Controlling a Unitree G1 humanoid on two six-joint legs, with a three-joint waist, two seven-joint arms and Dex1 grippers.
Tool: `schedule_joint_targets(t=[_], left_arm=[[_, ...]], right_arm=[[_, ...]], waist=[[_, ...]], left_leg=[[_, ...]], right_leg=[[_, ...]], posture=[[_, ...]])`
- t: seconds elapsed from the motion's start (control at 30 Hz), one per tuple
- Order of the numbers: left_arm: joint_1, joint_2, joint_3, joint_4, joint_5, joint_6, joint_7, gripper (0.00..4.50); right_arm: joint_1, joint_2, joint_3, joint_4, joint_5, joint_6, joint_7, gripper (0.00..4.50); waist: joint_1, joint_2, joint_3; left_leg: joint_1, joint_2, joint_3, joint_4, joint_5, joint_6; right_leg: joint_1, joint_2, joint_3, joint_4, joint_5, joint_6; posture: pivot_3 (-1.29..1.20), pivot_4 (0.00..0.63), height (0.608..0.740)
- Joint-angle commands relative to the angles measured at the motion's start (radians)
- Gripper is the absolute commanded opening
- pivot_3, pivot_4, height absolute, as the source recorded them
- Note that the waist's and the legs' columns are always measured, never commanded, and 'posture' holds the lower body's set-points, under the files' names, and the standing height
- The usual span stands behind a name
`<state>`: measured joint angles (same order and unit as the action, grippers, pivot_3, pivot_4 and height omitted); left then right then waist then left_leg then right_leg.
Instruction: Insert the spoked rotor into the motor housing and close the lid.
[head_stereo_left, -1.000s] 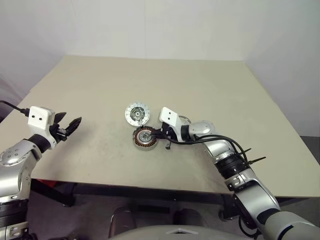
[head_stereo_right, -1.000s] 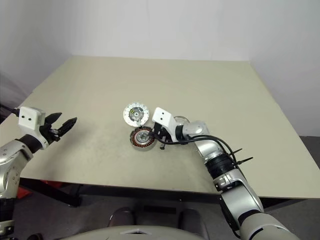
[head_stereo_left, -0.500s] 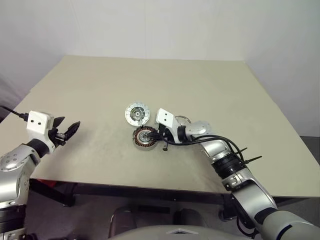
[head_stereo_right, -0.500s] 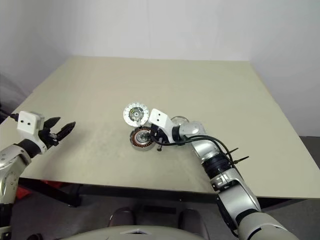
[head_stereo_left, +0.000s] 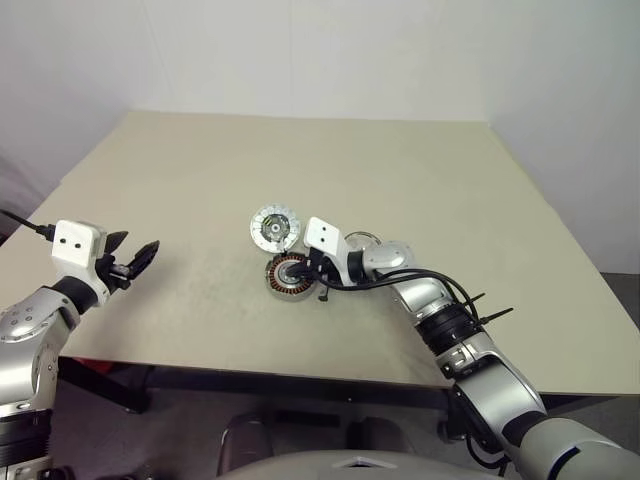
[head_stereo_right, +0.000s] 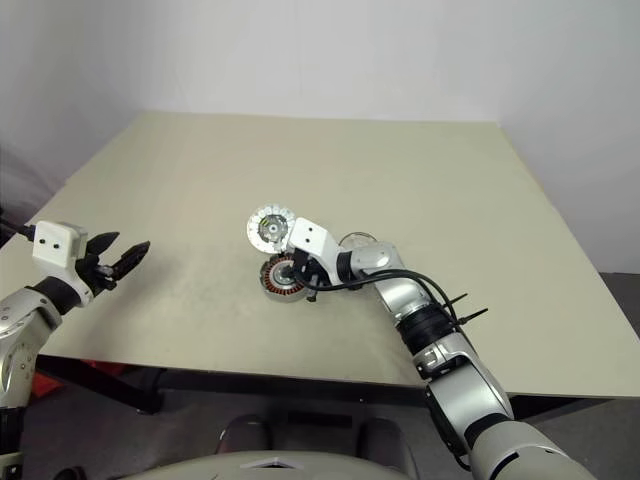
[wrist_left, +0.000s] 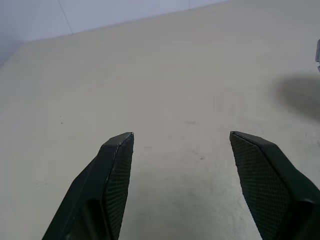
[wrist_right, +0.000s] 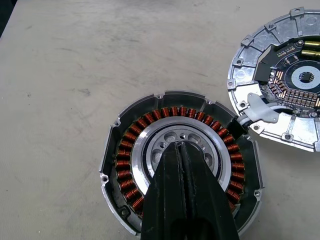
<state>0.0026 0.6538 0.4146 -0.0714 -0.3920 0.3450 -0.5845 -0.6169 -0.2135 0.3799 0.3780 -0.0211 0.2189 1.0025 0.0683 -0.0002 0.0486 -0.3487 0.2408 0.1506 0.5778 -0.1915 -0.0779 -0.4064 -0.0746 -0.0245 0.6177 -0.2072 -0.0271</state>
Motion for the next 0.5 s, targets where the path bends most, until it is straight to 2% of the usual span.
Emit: schedule_joint_targets(t=[0.03,0.27,0.5], left_arm=[[-0.011,0.009,0.031,-0.029,-0.009,-0.016,0.002,3.24],[-0.018,0.003,0.021,-0.019,-0.008,-0.017,0.002,3.24],[-0.032,0.003,0.012,-0.008,-0.003,-0.019,-0.003,3.24]], right_arm=[[-0.023,-0.011,-0.004,-0.043,0.011,-0.005,0.017,0.01],[-0.036,-0.020,-0.033,-0.106,0.062,0.035,0.054,0.01],[-0.060,-0.002,-0.037,-0.026,0.053,0.008,0.019,0.01]], waist=[[0.000,0.000,0.000],[0.000,0.000,0.000],[0.000,0.000,0.000]], left_leg=[[0.000,0.000,0.000,0.000,0.000,0.000],[0.000,0.000,0.000,0.000,0.000,0.000],[0.000,0.000,0.000,0.000,0.000,0.000]], right_leg=[[0.000,0.000,0.000,0.000,0.000,0.000],[0.000,0.000,0.000,0.000,0.000,0.000],[0.000,0.000,0.000,0.000,0.000,0.000]], posture=[[0.00,0.000,0.740],[0.00,0.000,0.740],[0.00,0.000,0.740]])
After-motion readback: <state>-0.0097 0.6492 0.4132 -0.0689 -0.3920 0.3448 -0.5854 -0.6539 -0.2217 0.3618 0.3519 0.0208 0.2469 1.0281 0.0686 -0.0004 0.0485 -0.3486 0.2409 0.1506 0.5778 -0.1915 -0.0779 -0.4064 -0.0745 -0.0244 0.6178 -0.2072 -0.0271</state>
